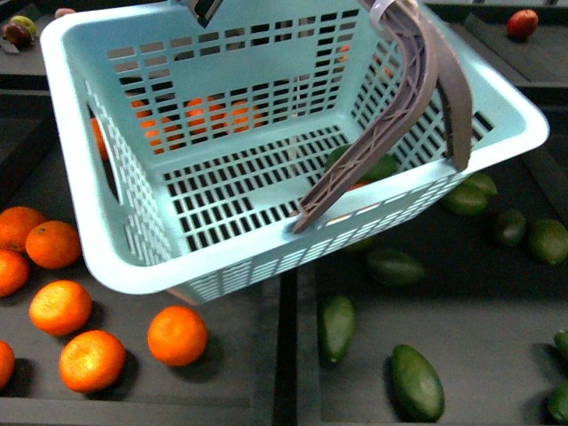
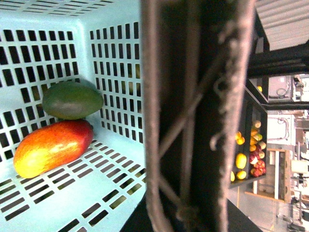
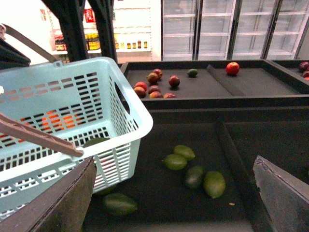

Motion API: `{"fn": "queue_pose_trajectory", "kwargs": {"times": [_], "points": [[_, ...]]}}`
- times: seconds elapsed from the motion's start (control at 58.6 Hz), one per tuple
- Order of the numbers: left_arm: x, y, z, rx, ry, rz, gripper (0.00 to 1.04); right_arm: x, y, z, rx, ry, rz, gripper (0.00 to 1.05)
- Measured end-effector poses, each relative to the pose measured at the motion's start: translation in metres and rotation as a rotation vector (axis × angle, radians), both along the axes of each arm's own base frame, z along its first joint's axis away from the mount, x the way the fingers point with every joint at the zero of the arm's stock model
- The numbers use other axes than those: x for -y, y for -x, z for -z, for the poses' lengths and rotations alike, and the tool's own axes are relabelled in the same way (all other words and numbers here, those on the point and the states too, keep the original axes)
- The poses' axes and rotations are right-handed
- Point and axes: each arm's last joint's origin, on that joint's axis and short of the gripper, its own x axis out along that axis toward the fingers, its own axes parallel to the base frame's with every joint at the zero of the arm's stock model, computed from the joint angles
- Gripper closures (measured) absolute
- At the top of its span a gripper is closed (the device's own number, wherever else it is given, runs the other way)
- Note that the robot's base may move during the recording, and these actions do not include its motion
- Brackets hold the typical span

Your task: Pick mango and avocado into basket

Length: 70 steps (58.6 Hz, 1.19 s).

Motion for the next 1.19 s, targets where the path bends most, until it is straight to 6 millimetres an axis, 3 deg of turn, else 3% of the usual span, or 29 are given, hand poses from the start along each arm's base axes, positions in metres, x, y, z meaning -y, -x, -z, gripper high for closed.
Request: {"fn": "queue_pose_trajectory", "kwargs": {"times": [1.194], "points": [[-0.0048, -0.0020, -0.0001, 0.004, -0.004, -0.007, 0.99, -0.0001, 0.0002, -0.0006, 0.005, 0.000, -0.008, 0.08]]}}
